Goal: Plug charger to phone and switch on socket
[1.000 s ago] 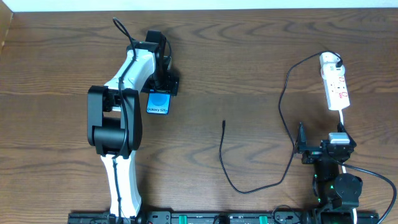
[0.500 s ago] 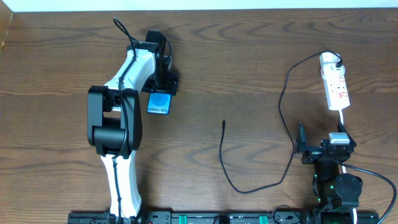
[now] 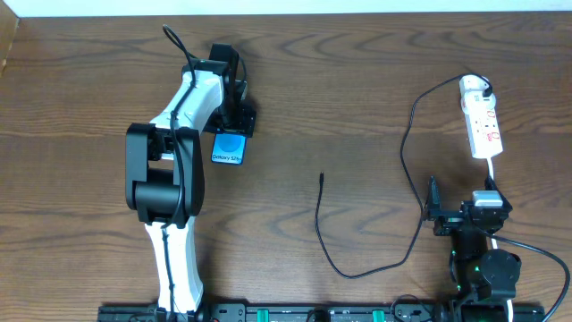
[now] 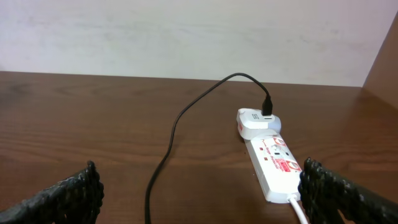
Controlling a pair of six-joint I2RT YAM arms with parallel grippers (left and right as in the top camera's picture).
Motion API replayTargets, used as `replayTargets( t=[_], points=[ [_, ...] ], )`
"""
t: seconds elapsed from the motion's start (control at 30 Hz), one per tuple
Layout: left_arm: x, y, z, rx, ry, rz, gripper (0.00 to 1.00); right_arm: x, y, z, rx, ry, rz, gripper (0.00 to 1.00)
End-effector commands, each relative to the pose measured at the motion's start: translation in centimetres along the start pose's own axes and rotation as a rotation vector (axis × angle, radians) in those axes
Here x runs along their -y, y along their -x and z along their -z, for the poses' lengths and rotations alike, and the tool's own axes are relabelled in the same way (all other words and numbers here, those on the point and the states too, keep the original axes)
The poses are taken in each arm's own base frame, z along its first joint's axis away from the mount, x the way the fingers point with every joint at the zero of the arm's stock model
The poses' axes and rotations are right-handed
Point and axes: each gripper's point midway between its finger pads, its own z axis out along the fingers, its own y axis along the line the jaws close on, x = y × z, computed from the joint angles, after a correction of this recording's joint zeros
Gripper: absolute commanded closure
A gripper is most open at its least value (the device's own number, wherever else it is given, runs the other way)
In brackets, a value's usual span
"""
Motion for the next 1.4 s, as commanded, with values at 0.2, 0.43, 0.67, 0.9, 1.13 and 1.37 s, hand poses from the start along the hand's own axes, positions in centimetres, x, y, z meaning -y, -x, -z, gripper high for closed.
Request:
replayTargets(
  t=[0.2,0.43,0.67,0.9,1.13,1.37],
  points=[
    [-0.19,-0.99,-2.32,-0.060,0.009,-0.012,0.20,0.28,-0.06,0.02,-0.001,-0.014,0.008,0.01],
    [-0.20,-0.98,-2.32,-0.059,0.009,-0.013,0.23,0.28,-0.06,0.02,-0.001,-0.014,0.008,0.01],
    [-0.20,-0.99,-2.32,-0.060,0.009,-0.013,0.23,0.28,-0.06,0.02,-0.001,-0.014,0.008,0.01],
    [-0.20,-0.99,-2.32,-0.060,0.009,-0.013,0.24,0.28,-0.06,0.02,-0.001,-0.014,0.008,0.01],
    [-0.20,-0.99,-2.32,-0.060,0.009,-0.013,0.28,0.28,-0.06,0.02,-0.001,-0.014,0.008,0.01],
    [-0.20,-0.99,-2.32,-0.060,0.009,-0.013,0.29,0.28,-0.05,0.03,-0.001,-0.014,0.008,0.01]
  ],
)
